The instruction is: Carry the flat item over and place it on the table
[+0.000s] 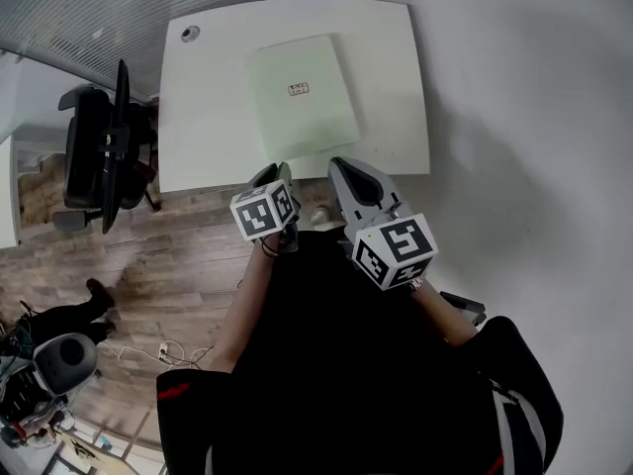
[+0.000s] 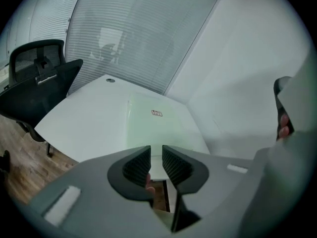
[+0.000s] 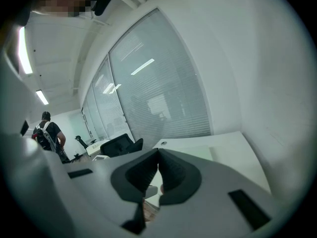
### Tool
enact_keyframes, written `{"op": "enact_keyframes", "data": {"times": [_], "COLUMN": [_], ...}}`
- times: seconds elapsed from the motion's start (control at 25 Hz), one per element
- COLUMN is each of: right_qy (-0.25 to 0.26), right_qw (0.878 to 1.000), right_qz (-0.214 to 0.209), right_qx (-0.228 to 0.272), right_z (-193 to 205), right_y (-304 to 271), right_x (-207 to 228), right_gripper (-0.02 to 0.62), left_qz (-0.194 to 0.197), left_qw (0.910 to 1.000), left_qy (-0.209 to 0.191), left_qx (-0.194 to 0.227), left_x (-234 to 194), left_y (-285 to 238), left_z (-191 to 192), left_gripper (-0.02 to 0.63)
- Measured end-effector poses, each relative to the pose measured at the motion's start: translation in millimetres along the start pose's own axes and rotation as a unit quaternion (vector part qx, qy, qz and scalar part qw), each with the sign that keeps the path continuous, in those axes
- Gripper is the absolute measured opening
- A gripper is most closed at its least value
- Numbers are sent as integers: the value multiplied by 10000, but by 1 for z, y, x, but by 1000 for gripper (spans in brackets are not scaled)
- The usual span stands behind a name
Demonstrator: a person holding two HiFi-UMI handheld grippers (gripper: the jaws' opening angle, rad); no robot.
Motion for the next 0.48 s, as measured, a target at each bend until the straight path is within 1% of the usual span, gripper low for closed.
{"op": "enact_keyframes", "data": {"times": [0.12, 0.24, 0.48], "right_qy": [77, 118, 101], "right_qw": [9999, 9998, 9995], "right_qz": [-35, -38, -46], "right_qx": [82, 159, 291], "right_z": [1, 0, 5], "right_y": [9, 23, 44], "right_x": [-3, -4, -3], "right_gripper": [2, 2, 2], "left_qz": [-16, -50, 190], "left_qw": [9997, 9989, 9954], "left_qy": [29, 1, -174], "left_qx": [234, 472, 922], "left_x": [4, 14, 42], "left_y": [12, 29, 58], "left_z": [2, 5, 4], "left_gripper": [63, 12, 5]}}
Point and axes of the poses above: the fingertips, and each gripper's own axes: y backward along the fingers, x to its right, z out of its underside, the point moved 9 cm from there along y, backward along the fingers, and after that the axes turned 3 degrees about x, right-handed, at the moved point
